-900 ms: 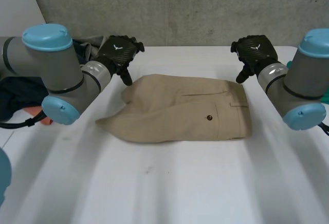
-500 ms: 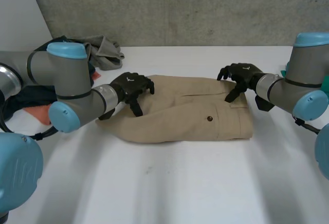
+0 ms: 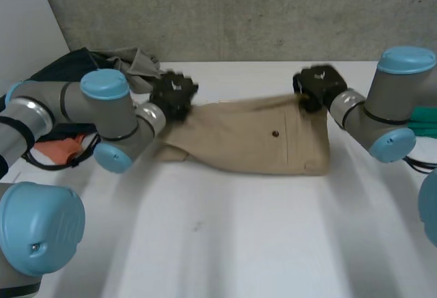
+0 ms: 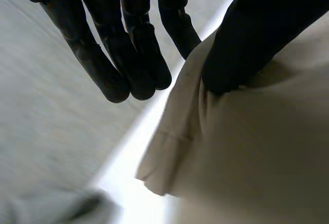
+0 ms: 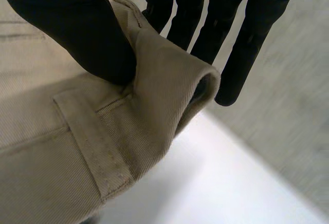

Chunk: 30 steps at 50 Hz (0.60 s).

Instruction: Fold the laundry.

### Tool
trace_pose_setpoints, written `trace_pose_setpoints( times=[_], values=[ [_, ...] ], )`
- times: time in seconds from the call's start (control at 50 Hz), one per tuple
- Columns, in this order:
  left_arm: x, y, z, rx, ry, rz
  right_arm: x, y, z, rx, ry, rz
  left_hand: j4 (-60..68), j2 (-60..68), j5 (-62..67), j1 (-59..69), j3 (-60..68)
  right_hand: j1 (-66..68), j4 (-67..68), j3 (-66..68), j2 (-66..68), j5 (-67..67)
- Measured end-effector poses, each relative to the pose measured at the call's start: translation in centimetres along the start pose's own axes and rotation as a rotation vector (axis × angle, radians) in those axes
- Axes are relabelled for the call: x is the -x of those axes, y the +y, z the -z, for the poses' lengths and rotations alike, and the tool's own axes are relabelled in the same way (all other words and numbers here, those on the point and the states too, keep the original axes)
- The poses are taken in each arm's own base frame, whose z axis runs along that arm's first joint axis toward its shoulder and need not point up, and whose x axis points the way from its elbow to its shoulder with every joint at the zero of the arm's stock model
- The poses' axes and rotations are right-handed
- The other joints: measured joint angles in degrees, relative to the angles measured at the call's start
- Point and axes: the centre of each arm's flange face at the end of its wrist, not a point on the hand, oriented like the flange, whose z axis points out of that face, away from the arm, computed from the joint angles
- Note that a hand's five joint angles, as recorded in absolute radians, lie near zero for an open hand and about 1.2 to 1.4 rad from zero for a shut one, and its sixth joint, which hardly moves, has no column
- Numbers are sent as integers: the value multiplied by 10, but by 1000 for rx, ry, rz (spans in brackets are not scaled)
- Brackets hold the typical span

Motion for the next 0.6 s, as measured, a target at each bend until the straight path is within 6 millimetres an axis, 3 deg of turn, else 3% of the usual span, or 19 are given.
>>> trace_pose_setpoints(
  times=[0.06, 0.08, 0.12, 0.14, 0.16, 0.18, 0.22, 0.28, 0.3, 0.32, 0.36, 0.46, 0.58, 0.6],
  values=[
    [15, -14, -7, -79, -67, -14, -4, -16, -3, -90, 41, 34, 0, 0, 0, 0, 0, 0, 0, 0, 3, 0],
    [35, -32, -12, -165, -143, -20, -12, -34, -6, -187, 97, 69, 0, 0, 0, 0, 0, 0, 0, 0, 3, 0],
    [57, -53, -15, -252, -222, -14, -19, -49, -8, -268, 149, 97, 0, 0, 0, 0, 0, 0, 0, 0, 3, 0],
    [73, -70, -14, -318, -279, -5, -29, -70, -9, -367, 214, 127, 0, 1, 0, 0, 0, 0, 0, 1, 3, 0],
    [73, -70, -14, -318, -279, -5, -29, -70, -9, -367, 214, 127, 0, 1, 0, 0, 0, 0, 0, 1, 3, 0],
    [103, -103, -9, -434, -372, 18, -42, -96, -9, -489, 293, 157, 0, 1, 3, 0, 0, 0, 0, 2, 3, 0],
    [128, -136, 1, -541, -440, 46, -56, -130, -4, -635, 373, 184, 0, 1, 6, 3, 0, 6, 0, 2, 3, 1],
    [152, -179, 19, -666, -486, 80, -64, -166, 4, -778, 411, 198, 0, 2, 18, 13, 2, 22, 1, 2, 3, 2],
    [152, -179, 19, -666, -486, 80, -64, -166, 4, -778, 411, 198, 0, 2, 18, 13, 2, 22, 1, 2, 3, 2],
    [161, -199, 31, -718, -493, 92, -65, -183, 10, -835, 408, 200, 0, 2, 18, 13, 2, 22, 1, 2, 3, 5],
    [166, -221, 45, -759, -484, 100, -63, -199, 15, -875, 387, 197, 0, 2, 18, 13, 2, 22, 1, 2, 3, 5],
    [155, -230, 66, -719, -422, 108, -56, -203, 22, -819, 324, 172, 1, 2, 18, 13, 2, 22, 1, 2, 3, 5],
    [119, -190, 74, -539, -325, 146, -44, -164, 25, -602, 263, 132, 1, 2, 18, 13, 2, 22, 1, 2, 3, 5],
    [108, -174, 75, -484, -302, 161, -38, -148, 27, -527, 245, 130, -3, -6, 14, 7, -2, 22, 1, 2, 3, 5]
  ],
)
